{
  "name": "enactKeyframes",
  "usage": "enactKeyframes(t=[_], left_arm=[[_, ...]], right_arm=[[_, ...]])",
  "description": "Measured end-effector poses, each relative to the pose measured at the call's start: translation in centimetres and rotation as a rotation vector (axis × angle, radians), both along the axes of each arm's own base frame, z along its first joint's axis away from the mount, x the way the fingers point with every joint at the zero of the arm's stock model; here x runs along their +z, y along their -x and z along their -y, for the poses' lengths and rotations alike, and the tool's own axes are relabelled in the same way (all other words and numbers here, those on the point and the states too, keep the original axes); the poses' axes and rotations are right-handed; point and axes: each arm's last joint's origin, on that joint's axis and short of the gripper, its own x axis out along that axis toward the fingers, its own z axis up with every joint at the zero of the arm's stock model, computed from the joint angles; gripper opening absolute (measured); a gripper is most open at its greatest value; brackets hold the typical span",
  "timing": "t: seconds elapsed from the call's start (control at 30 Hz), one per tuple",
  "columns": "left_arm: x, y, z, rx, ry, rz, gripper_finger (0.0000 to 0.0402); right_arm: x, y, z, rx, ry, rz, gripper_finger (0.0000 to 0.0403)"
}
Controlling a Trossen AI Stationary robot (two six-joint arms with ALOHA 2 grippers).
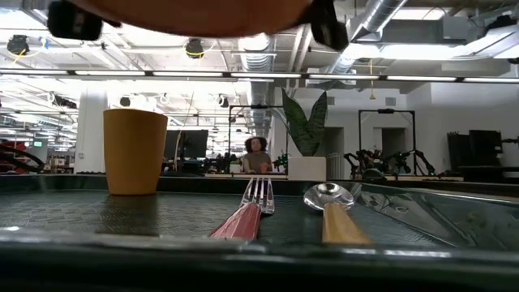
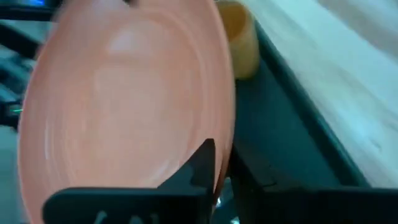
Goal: Pick and place plate/cup/fork/spoon on tray
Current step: Put the orange plate under the cup on the tray
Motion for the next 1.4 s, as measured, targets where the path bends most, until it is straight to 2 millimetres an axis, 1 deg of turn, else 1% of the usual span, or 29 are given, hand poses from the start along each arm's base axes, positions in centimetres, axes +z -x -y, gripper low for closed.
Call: enactKeyframes(t=[0.1, 0.17, 0.23, 0.37, 0.43, 0.5, 0.57, 0.7, 0.83, 0.97, 1.17, 1.3, 1.4], left_arm=[[0.1, 1.1, 1.0, -0.038, 0.091, -0.055, 0.0003], [0.1, 2.4, 1.8, -0.116, 0.141, -0.12, 0.0002], [0.1, 3.3, 2.7, -0.12, 0.171, -0.157, 0.0001], [-0.1, 4.8, 4.1, -0.038, 0.156, -0.197, 0.0], [-0.3, 5.6, 4.8, -0.018, 0.164, -0.235, 0.0], [-0.9, 6.3, 5.4, 0.014, 0.154, -0.3, 0.0], [-1.9, 7.0, 5.9, 0.045, 0.161, -0.356, 0.0], [-3.8, 8.1, 6.7, 0.113, 0.176, -0.395, 0.0], [-5.7, 8.9, 6.4, 0.194, 0.151, -0.432, 0.0], [-7.3, 9.6, 6.0, 0.225, 0.126, -0.46, 0.0], [-10.1, 9.5, 6.2, 0.211, 0.184, -0.443, 0.0], [-11.8, 9.4, 6.2, 0.248, 0.21, -0.4, 0.0], [-12.6, 9.5, 5.8, 0.283, 0.194, -0.391, 0.0]], right_arm=[[1.6, 1.1, 0.1, 0.037, 0.027, 0.032, 0.0076], [2.5, 2.3, 0.1, 0.04, 0.054, 0.026, 0.0089], [3.5, 3.1, 0.1, 0.043, 0.047, 0.056, 0.0101], [5.7, 5.6, 0.0, 0.063, 0.039, 0.083, 0.0117], [6.5, 6.4, -0.1, 0.061, 0.045, 0.11, 0.0121], [6.7, 7.2, -0.4, 0.054, 0.067, 0.102, 0.0122], [7.2, 7.6, -0.5, 0.038, 0.079, 0.132, 0.0122], [7.3, 8.0, -1.1, 0.028, 0.109, 0.129, 0.0119], [6.9, 7.9, -1.2, 0.033, 0.117, 0.104, 0.0119], [6.3, 7.5, -1.3, 0.033, 0.126, 0.073, 0.0119], [5.9, 7.4, -1.5, 0.041, 0.132, 0.05, 0.0119], [6.0, 7.4, -1.5, 0.041, 0.132, 0.05, 0.0119], [6.0, 7.4, -1.5, 0.041, 0.132, 0.051, 0.0119]])
